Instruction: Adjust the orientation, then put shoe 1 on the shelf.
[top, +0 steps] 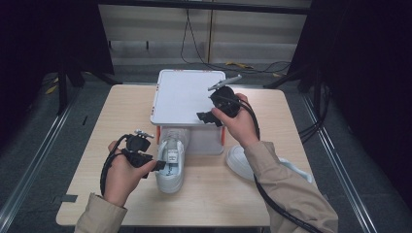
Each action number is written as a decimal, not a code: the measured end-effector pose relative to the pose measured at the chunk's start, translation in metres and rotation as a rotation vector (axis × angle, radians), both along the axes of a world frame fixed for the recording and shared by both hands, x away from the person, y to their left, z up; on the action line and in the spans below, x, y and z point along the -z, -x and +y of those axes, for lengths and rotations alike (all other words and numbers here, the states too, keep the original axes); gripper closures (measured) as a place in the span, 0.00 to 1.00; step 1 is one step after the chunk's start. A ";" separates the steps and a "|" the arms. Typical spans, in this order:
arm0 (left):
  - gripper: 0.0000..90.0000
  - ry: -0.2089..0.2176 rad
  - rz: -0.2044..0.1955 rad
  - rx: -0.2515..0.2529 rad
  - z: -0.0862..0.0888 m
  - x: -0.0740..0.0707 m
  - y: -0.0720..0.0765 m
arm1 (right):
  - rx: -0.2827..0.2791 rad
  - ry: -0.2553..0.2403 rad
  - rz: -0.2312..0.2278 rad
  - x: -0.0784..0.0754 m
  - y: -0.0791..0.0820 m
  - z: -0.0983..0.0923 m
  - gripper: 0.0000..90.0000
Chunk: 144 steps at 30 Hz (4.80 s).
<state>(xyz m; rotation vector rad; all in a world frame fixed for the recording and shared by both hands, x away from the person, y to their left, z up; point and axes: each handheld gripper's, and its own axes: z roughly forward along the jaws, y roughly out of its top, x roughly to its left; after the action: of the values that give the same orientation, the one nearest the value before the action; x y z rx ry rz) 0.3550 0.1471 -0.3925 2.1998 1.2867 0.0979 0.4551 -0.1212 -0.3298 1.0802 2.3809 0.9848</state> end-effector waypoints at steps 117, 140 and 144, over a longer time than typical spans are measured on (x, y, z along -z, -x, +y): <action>0.25 -0.087 0.039 0.005 0.017 -0.062 -0.053 | -0.006 -0.001 0.126 0.034 0.065 -0.110 0.20; 0.27 -0.052 -0.041 0.050 -0.040 -0.093 -0.118 | 0.011 0.022 0.174 0.053 0.100 -0.169 0.18; 0.25 -0.049 -0.052 0.062 -0.054 -0.084 -0.123 | 0.014 0.036 0.199 0.055 0.107 -0.179 0.16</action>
<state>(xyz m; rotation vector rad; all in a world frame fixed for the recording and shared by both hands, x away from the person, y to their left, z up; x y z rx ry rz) 0.4784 0.0934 -0.3086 2.2616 1.1988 0.1636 0.3485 -0.3006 -0.3848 1.2309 2.5327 0.8623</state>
